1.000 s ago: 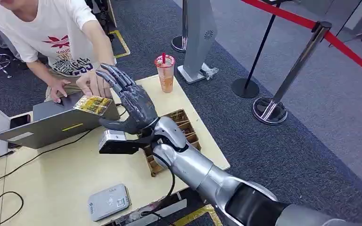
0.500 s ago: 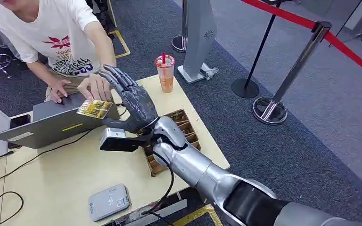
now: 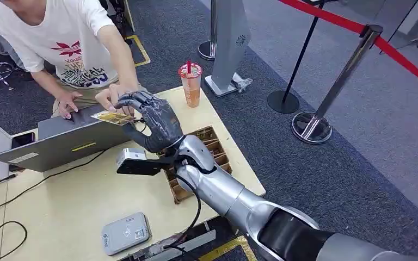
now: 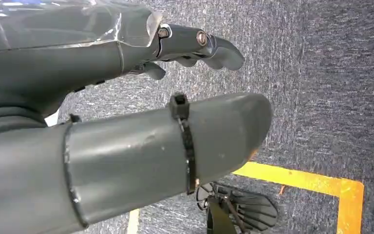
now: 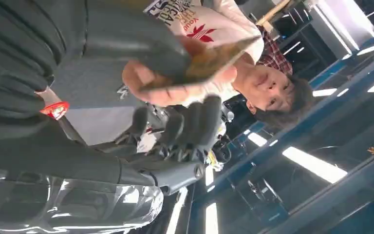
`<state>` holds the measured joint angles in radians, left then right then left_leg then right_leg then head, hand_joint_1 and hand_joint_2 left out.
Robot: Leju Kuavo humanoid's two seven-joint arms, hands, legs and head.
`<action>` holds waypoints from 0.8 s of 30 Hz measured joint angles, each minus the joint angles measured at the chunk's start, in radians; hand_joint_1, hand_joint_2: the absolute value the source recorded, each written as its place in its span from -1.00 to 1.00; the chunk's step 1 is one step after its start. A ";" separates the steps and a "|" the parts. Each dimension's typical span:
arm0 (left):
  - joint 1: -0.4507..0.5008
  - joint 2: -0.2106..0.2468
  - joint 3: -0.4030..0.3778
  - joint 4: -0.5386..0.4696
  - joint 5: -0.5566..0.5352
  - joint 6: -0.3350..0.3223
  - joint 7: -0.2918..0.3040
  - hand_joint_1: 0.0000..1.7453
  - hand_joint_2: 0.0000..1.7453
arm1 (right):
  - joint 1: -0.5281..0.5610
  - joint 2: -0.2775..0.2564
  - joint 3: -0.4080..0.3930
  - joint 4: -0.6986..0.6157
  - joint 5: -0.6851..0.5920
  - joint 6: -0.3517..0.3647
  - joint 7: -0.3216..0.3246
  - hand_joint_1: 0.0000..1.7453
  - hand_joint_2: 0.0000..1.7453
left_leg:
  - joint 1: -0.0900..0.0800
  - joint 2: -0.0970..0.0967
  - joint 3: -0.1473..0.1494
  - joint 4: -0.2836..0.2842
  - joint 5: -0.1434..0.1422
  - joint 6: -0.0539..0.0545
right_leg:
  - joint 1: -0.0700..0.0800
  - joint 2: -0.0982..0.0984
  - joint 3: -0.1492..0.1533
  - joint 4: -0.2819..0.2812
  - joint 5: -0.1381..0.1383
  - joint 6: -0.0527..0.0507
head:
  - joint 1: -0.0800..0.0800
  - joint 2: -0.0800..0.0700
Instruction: Pass the card to the sensor for recognition and then transmit it.
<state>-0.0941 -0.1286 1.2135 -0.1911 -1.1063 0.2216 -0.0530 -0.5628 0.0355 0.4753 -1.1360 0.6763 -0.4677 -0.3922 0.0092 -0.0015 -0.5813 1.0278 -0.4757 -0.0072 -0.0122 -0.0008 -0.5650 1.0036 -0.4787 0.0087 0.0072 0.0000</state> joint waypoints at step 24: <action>0.000 0.008 0.000 0.000 0.000 0.001 0.000 -1.00 -1.00 | -0.009 0.000 0.000 0.024 -0.091 0.008 -0.024 1.00 1.00 | 0.000 0.000 0.000 0.000 0.000 0.000 | 0.000 0.000 0.000 0.000 0.000 0.000 | 0.000 0.000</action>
<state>-0.0942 -0.1205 1.2135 -0.1911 -1.1059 0.2224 -0.0534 -0.5715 0.0355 0.4757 -1.1124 0.5851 -0.4600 -0.4162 0.0092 -0.0015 -0.5813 1.0278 -0.4757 -0.0072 -0.0122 -0.0007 -0.5650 1.0036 -0.4787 0.0087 0.0069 0.0000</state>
